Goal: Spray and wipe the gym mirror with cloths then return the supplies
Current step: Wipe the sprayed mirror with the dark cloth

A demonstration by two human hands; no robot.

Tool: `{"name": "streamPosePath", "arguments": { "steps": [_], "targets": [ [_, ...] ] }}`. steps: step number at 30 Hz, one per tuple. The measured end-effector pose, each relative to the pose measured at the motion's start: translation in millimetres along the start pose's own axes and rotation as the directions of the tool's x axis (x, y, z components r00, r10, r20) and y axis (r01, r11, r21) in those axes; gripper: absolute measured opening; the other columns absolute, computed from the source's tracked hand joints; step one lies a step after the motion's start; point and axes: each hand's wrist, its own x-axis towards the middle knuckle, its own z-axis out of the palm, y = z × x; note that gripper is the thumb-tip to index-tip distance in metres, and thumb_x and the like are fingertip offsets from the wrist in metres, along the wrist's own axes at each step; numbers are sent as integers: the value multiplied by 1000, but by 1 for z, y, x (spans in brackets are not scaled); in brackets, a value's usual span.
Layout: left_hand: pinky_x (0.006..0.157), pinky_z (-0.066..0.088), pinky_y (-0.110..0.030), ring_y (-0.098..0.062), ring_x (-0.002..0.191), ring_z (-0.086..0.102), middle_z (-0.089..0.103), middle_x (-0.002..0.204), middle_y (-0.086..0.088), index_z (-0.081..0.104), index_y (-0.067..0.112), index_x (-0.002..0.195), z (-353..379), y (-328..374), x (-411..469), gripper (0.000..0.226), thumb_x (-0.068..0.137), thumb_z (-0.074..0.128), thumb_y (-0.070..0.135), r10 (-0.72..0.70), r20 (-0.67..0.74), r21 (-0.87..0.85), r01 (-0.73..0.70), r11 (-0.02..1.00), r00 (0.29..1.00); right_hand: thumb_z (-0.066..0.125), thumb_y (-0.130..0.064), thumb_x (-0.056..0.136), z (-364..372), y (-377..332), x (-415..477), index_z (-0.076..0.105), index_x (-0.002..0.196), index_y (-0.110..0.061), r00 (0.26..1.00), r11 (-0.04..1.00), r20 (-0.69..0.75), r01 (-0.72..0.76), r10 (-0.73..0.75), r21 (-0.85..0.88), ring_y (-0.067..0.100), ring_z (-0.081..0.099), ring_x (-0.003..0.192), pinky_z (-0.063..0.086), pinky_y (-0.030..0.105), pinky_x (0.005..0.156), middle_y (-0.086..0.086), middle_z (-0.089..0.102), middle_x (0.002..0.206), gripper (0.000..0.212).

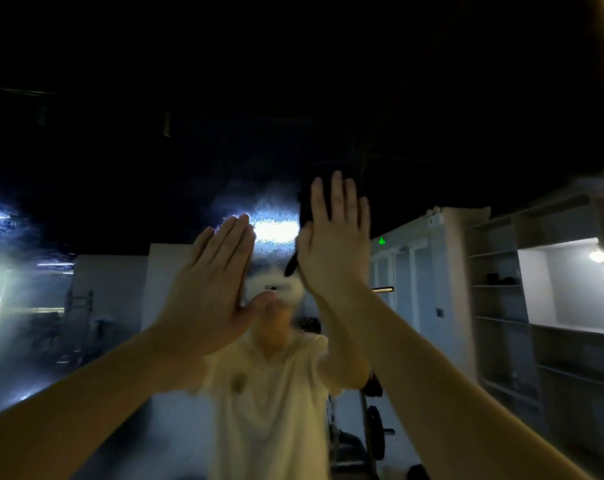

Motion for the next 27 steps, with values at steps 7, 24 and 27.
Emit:
{"name": "streamPosePath", "arguments": {
  "steps": [7, 24, 27],
  "targets": [
    [129, 14, -54, -35, 159, 17, 20, 169, -23, 22, -6, 160, -15, -15, -24, 68, 102, 34, 27, -171, -94, -28, 169, 985, 981, 22, -40, 99, 3, -46, -32, 19, 165, -19, 863, 866, 116, 499, -493, -36, 27, 6, 160, 5, 48, 128, 10, 10, 173, 69],
    [129, 10, -55, -32, 161, 2, 3, 173, -22, 9, -5, 163, 5, -17, -28, 103, 99, 31, 72, -130, 41, 54, 128, 990, 991, 14, -39, 102, 6, 66, -67, 8, 166, -15, 954, 953, -2, -300, 300, 37, 31, 3, 159, 9, 52, 129, 14, 6, 172, 68],
    [131, 1, -47, -27, 162, -2, 0, 173, -18, 6, -2, 164, -1, -26, -29, 100, 100, 29, 71, -99, 73, 9, 98, 995, 992, 11, -40, 103, 9, 10, -72, 6, 165, -15, 997, 997, 20, -79, 79, 19, 31, -1, 160, 8, 52, 129, 14, 2, 172, 67]
  ]
}}
